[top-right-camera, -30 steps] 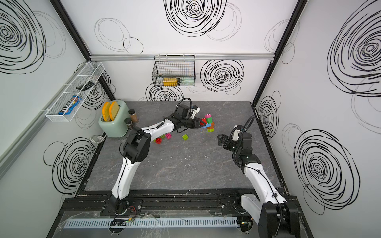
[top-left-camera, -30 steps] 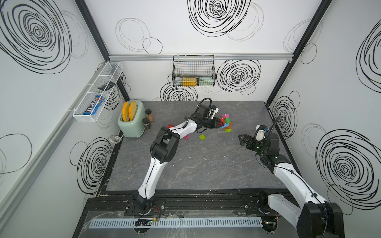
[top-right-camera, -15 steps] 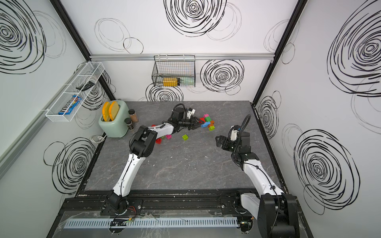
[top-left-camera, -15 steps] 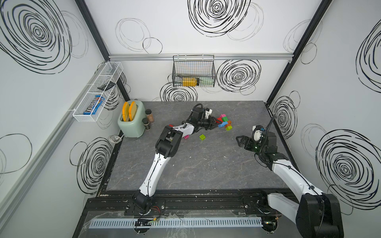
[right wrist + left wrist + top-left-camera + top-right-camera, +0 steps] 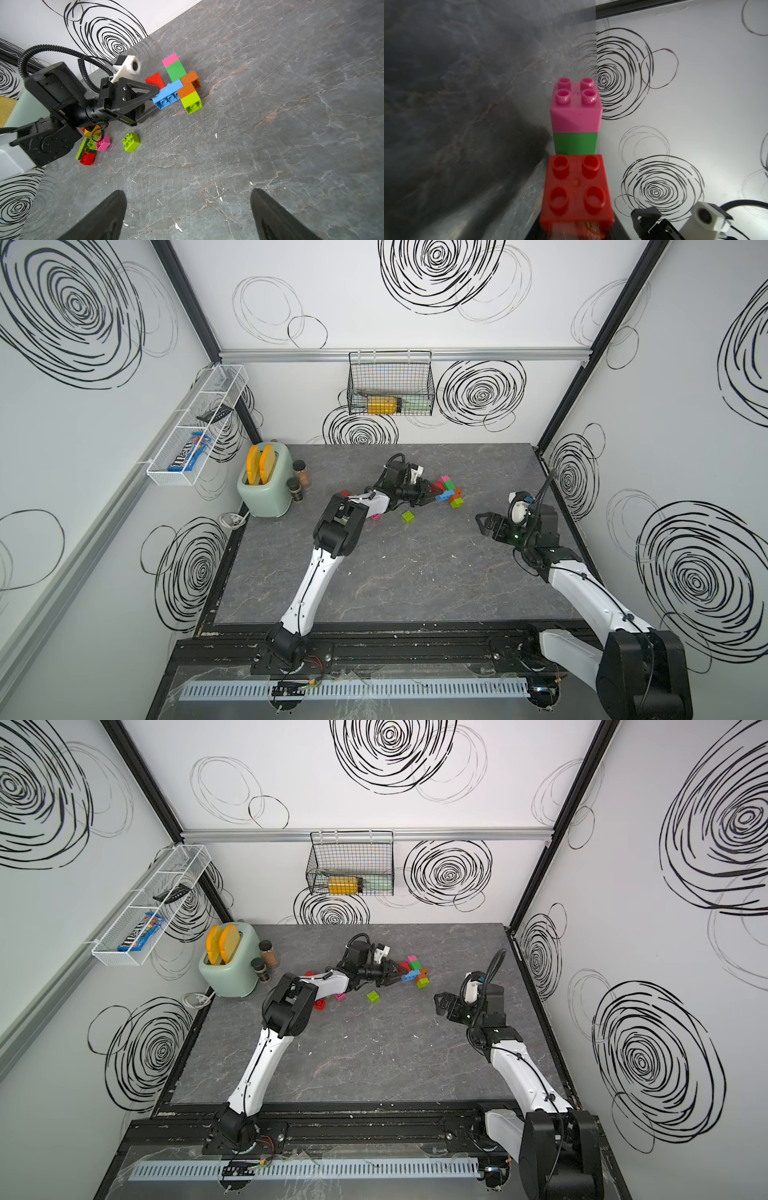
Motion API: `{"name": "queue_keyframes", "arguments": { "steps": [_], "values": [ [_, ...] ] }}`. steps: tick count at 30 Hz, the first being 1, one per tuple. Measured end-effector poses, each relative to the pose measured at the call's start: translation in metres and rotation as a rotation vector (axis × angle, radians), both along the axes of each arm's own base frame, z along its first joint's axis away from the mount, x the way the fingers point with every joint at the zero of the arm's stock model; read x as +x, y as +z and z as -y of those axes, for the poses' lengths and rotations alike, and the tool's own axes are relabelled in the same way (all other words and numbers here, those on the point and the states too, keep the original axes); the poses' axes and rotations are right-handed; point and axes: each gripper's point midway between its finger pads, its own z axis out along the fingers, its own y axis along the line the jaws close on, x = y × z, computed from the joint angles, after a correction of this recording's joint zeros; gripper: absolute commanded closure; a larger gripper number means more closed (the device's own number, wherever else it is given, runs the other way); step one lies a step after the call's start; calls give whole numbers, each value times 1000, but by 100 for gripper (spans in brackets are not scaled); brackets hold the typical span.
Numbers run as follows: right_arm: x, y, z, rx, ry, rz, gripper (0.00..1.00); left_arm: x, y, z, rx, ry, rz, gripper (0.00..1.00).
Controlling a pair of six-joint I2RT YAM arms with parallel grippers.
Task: Assemble the number 4 with lego
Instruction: Place the lego brick at the center of the board.
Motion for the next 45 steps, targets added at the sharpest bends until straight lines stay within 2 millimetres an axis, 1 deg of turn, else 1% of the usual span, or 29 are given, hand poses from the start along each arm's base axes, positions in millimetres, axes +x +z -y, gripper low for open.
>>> {"name": "queue_keyframes", "arguments": {
  "steps": [2, 5, 11, 13, 15, 20, 29, 34, 40, 43, 45],
  "values": [
    [0, 0, 0, 0, 0, 0, 3, 0, 0, -1, 24, -10, 23, 64],
    [0, 0, 0, 0, 0, 0, 3, 0, 3, -2, 49, -21, 51, 57],
    [0, 0, 0, 0, 0, 0, 3, -3, -12, -8, 113, -15, 29, 50],
    [0, 0, 0, 0, 0, -1, 3, -2, -12, -8, 116, -14, 32, 42],
    [0, 0, 0, 0, 0, -1, 3, 1, -8, -8, 115, -9, 49, 39],
    [-1, 1, 0, -5, 1, 3, 3, 8, -6, -8, 110, 10, 60, 37],
    [0, 6, 4, -19, -17, 22, 3, 34, -4, -2, 95, 54, 95, 35],
    [0, 8, 9, -33, -46, 30, 3, 39, -4, -2, 104, 73, 106, 34],
    [-1, 12, 14, -33, -67, 37, 3, 45, -4, -5, 133, 106, 143, 27],
    [-2, 10, 13, -31, -63, 35, 3, 48, -2, -12, 180, 145, 179, 22],
    [-3, 8, 14, -25, -69, 29, 3, 51, 0, -18, 218, 175, 201, 21]
  ]
}}
